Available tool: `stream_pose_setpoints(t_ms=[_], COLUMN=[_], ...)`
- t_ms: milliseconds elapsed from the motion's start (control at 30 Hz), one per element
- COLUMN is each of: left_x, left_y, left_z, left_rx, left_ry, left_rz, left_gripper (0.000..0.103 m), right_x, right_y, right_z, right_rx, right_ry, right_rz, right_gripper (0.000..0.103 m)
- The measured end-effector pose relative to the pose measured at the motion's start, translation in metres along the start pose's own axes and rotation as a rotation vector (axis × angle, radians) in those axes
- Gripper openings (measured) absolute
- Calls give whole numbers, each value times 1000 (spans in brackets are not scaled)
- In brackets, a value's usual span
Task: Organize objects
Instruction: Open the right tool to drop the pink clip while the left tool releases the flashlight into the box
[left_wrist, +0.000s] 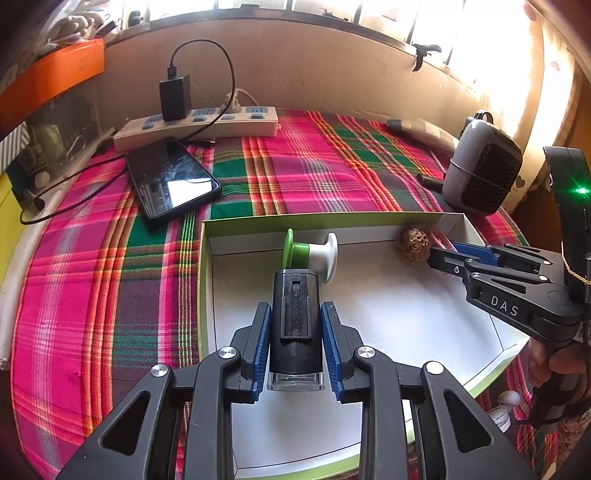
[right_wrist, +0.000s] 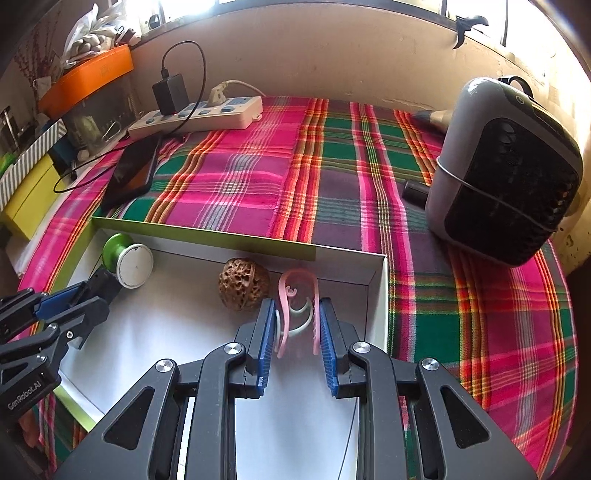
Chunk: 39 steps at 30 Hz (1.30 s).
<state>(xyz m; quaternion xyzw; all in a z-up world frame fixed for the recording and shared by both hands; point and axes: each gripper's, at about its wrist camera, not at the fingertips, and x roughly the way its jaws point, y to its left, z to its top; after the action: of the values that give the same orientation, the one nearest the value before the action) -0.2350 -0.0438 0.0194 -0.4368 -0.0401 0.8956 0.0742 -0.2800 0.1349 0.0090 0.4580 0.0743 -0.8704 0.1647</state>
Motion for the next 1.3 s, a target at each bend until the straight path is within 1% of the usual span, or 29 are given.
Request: stream_pose_setpoints(t_ms=[133, 367, 700, 1033, 1067, 1167, 1300], left_x=[2, 3, 4, 3, 3, 3, 1], left_y=[-1, -1, -4, -3, -3, -3, -2], left_z=[0, 1, 2, 2, 2, 1, 0], left_rx=[9, 11, 27, 20, 16, 11, 0], left_ry=[-6, -9, -3, -3, -5, -5, -8], left_rz=[12, 12, 32, 26, 22, 20, 15], left_gripper=[25, 25, 25, 25, 25, 25, 26], right_x=[1, 2, 3, 2, 1, -1, -2], right_y=[1, 2, 6, 7, 7, 6, 6], right_z=[1, 1, 0, 0, 0, -1, -3], right_rx=[0, -7, -28, -37, -37, -29, -24], right_ry=[-7, -15, -26, -34, -36, -45, -49], right_rz=[3, -4, -33, -40, -39, -29, -23], right_gripper=[24, 24, 25, 25, 25, 30, 32])
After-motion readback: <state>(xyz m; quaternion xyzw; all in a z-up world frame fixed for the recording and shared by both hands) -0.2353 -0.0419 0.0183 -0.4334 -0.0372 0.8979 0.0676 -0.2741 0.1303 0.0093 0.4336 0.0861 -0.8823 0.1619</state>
